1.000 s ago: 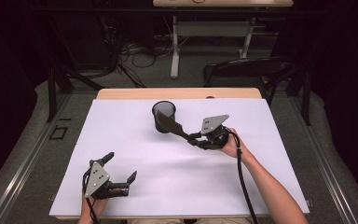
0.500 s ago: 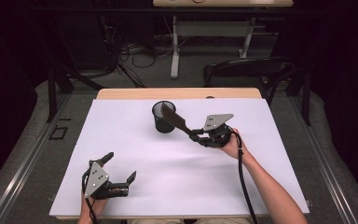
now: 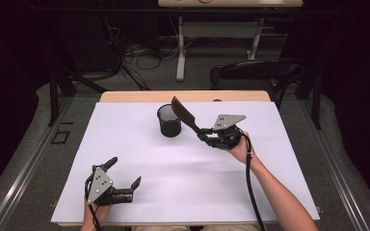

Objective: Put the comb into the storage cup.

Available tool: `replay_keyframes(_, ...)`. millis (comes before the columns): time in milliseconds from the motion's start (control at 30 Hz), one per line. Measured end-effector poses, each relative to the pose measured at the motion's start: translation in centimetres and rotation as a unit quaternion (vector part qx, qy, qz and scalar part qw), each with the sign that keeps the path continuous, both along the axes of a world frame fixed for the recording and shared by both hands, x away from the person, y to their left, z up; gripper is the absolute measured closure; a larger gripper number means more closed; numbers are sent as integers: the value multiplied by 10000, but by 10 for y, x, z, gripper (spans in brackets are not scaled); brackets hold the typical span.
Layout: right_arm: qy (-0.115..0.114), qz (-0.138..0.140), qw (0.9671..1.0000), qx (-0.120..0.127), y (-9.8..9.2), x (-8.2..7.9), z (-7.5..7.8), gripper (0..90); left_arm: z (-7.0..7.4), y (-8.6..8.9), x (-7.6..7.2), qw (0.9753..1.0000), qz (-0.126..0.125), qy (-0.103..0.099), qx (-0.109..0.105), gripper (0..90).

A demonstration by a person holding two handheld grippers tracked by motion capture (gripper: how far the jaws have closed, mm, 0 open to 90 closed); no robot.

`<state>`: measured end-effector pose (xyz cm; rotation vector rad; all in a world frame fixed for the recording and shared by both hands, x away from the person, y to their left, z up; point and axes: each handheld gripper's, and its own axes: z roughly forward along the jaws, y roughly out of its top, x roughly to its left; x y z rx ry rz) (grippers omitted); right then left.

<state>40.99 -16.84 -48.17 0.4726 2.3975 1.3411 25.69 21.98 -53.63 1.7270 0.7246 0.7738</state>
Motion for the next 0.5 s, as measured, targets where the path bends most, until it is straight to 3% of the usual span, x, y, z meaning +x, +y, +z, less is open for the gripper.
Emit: replay_keyframes(500, -25, -215, 9997, 87, 1, 1, 0, 731, 0, 0, 0, 10000, 13, -33, 16, 3)
